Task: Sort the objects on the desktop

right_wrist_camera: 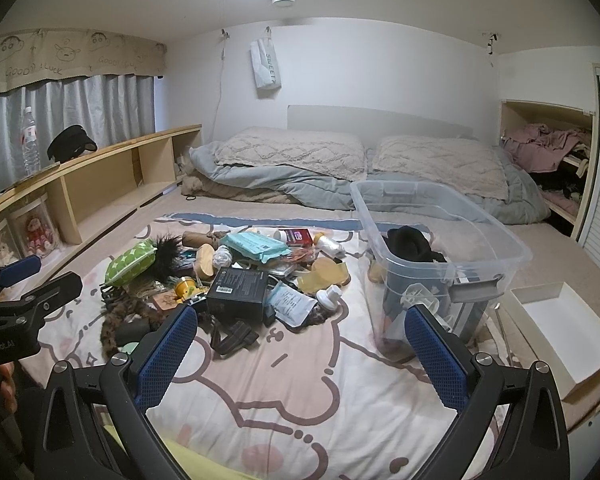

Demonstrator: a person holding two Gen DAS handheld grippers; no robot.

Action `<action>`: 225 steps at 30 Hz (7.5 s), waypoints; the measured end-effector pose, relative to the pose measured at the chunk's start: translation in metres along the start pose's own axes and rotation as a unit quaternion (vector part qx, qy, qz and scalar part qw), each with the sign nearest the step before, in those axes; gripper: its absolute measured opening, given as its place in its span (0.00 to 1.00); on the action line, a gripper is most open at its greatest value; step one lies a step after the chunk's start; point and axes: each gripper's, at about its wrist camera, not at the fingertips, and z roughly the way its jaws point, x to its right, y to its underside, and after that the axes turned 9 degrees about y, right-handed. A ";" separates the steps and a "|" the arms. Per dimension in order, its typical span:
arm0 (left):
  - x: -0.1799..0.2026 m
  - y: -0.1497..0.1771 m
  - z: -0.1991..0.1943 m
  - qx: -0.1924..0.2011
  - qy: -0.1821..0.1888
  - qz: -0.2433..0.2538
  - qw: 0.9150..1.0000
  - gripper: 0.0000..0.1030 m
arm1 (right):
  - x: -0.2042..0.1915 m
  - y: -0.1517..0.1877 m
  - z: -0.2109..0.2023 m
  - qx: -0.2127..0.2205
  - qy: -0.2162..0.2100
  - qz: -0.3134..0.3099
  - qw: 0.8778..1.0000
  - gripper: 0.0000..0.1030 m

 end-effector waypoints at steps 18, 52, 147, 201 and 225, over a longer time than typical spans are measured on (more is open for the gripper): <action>-0.004 0.006 0.015 -0.014 0.000 -0.010 1.000 1.00 | -0.006 0.009 0.018 -0.017 -0.005 -0.002 1.000 1.00; -0.069 0.053 0.100 -0.116 -0.052 -0.083 0.988 1.00 | -0.035 0.057 0.120 -0.143 -0.034 -0.017 0.989 1.00; -0.096 0.111 0.152 -0.301 -0.040 -0.112 0.946 1.00 | 0.028 0.128 0.236 -0.325 0.123 0.131 0.928 1.00; -0.142 0.085 0.134 -0.180 -0.073 -0.225 0.955 1.00 | -0.080 0.100 0.241 -0.257 -0.024 0.045 0.965 1.00; -0.134 0.111 0.146 -0.253 -0.015 -0.269 0.929 0.67 | -0.007 0.098 0.235 -0.244 -0.055 0.095 0.964 1.00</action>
